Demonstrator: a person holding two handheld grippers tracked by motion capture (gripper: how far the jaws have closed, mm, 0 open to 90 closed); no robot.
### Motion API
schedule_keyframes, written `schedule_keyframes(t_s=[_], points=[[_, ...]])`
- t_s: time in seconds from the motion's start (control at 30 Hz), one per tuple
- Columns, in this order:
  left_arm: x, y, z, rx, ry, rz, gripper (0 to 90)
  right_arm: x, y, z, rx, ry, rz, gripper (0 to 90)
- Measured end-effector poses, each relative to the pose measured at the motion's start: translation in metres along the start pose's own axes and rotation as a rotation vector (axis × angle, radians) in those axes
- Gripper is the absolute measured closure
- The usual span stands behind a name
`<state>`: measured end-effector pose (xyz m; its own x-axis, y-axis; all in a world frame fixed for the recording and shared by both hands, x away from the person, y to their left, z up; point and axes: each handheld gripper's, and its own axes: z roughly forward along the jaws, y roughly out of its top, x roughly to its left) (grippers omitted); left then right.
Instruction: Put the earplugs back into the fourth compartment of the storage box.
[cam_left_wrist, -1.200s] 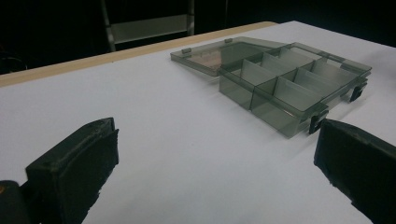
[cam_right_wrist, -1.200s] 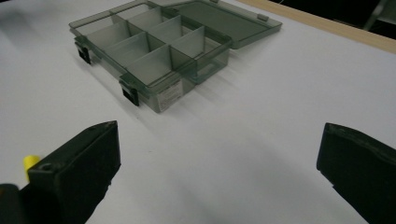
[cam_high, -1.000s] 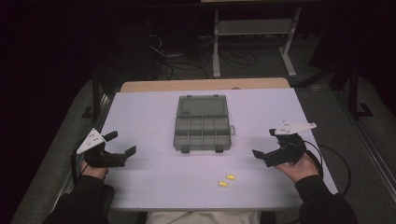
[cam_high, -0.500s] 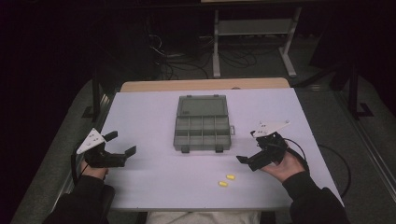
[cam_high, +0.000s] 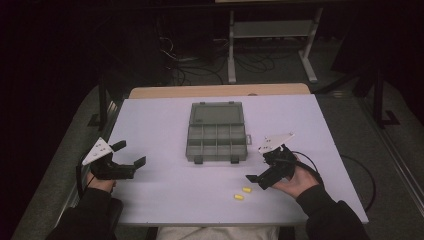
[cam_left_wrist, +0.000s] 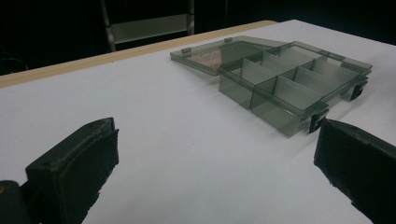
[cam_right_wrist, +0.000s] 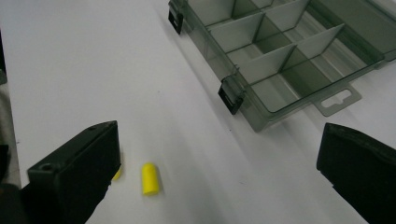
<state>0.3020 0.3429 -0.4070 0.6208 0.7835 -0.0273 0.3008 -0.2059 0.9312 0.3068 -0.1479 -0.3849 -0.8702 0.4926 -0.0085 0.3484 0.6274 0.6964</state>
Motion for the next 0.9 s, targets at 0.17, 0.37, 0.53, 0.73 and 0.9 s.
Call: schedule_keyframes(t_s=[0.17,0.37,0.53,0.73,0.9], points=[[0.0,0.0,0.0,0.001,-0.002,0.001,0.0,0.002,0.0,0.007,0.03,0.02,-0.012,0.0],[0.0,0.0,0.0,0.001,-0.004,0.003,0.0,0.004,-0.002,0.015,0.056,0.038,-0.018,0.0],[0.0,0.0,0.001,0.001,-0.005,0.002,0.0,0.006,-0.005,0.021,0.083,0.049,-0.033,0.0],[0.0,0.0,0.001,0.002,-0.006,0.004,0.0,0.008,-0.008,0.028,0.118,0.066,-0.043,0.0],[0.0,0.0,0.001,0.005,-0.007,0.007,0.0,0.012,-0.009,0.033,0.151,0.074,-0.061,0.0]])
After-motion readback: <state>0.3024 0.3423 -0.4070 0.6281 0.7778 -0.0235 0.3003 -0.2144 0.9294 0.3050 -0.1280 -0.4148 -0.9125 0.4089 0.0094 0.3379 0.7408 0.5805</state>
